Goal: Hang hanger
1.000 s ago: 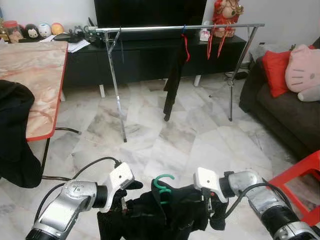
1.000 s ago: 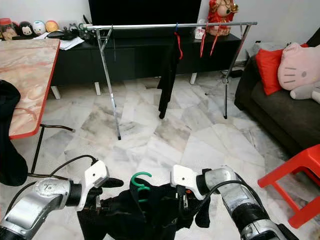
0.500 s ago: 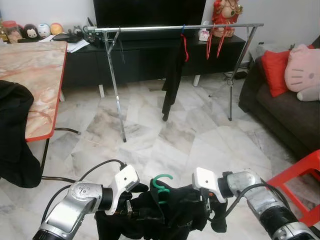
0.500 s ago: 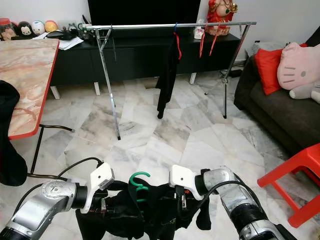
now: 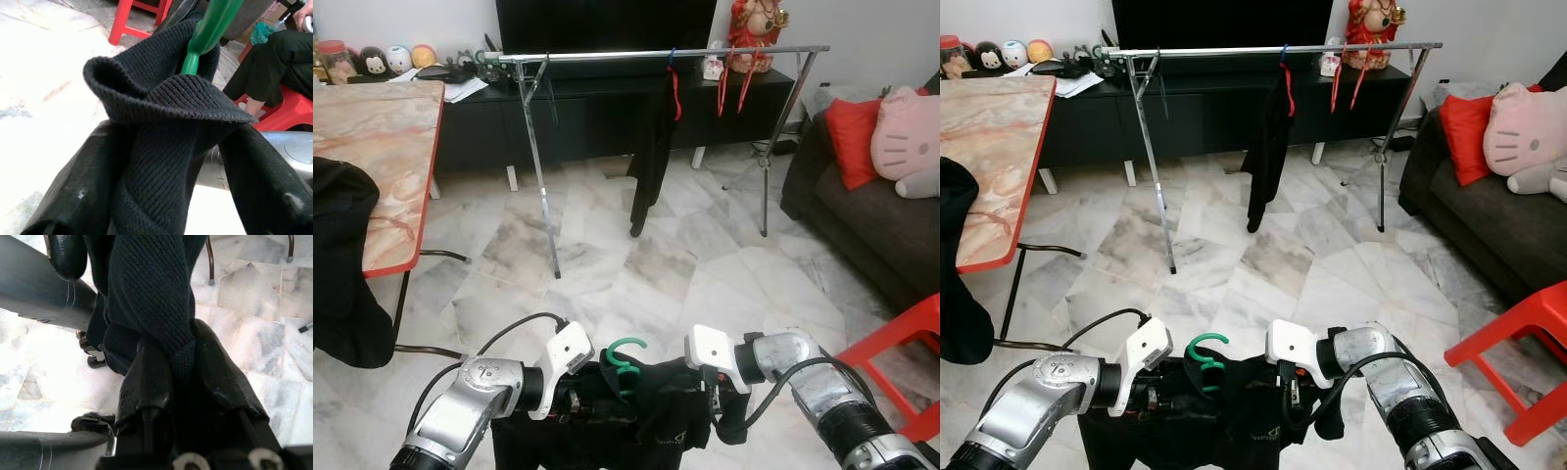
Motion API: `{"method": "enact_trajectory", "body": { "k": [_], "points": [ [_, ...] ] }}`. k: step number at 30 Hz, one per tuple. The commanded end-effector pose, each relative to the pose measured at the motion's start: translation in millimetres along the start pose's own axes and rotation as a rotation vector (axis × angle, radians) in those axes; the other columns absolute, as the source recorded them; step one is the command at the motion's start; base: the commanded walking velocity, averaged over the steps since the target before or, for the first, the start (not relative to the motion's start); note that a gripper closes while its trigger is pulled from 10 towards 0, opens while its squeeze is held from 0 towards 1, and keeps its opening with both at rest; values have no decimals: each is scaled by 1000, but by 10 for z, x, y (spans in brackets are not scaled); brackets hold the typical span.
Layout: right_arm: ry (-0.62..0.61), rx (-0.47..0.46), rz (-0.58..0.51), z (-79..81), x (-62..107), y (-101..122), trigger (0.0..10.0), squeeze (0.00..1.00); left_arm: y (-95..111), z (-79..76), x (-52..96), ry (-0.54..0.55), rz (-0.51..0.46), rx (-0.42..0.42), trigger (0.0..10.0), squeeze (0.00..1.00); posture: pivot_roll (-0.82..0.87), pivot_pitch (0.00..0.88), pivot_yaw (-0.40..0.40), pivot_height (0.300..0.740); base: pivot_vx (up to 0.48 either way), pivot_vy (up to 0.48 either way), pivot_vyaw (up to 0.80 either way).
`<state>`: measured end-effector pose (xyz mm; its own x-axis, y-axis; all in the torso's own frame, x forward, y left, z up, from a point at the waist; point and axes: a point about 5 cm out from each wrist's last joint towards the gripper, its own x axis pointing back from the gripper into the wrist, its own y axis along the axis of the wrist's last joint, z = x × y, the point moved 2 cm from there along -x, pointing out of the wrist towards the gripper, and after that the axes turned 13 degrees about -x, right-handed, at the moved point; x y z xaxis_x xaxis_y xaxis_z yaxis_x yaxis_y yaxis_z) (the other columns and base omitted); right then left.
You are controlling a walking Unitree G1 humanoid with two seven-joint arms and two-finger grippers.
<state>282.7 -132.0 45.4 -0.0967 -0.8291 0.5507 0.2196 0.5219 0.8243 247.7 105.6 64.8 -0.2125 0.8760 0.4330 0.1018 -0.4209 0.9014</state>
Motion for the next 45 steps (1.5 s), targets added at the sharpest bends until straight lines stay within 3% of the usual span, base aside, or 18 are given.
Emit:
{"method": "enact_trajectory", "body": {
  "k": [1,30,33,34,35,40,41,45],
  "points": [
    [-12,24,-40,-35,30,110,0,0,28,31,-1,3,-1,-23,0,0,13,0,-103,740,0,0,0],
    [-11,26,-55,-23,11,138,0,0,-53,26,-6,8,33,-26,0,0,1,0,-104,740,0,0,0],
    [-10,28,-55,-23,9,142,392,0,-52,29,-4,8,32,-26,0,0,1,0,-104,740,0,0,0],
    [-11,30,-55,-22,8,143,3294,0,-51,32,-4,8,32,-26,0,0,1,0,-104,740,0,0,0],
    [-9,35,-52,-15,-1,139,10000,0,-52,33,-3,8,31,-26,0,0,-2,0,-100,740,0,0,0],
    [-5,28,-50,4,-37,124,10000,0,-51,33,-7,7,29,-29,0,0,-2,0,-101,740,0,0,0],
    [-5,19,-54,2,-41,129,10000,1000,-53,34,-8,7,29,-29,0,0,0,0,-101,740,0,0,0],
    [9,15,-57,13,-48,139,10000,1000,-63,35,-4,8,32,-28,0,0,0,0,-102,740,0,0,0]
  ]
}}
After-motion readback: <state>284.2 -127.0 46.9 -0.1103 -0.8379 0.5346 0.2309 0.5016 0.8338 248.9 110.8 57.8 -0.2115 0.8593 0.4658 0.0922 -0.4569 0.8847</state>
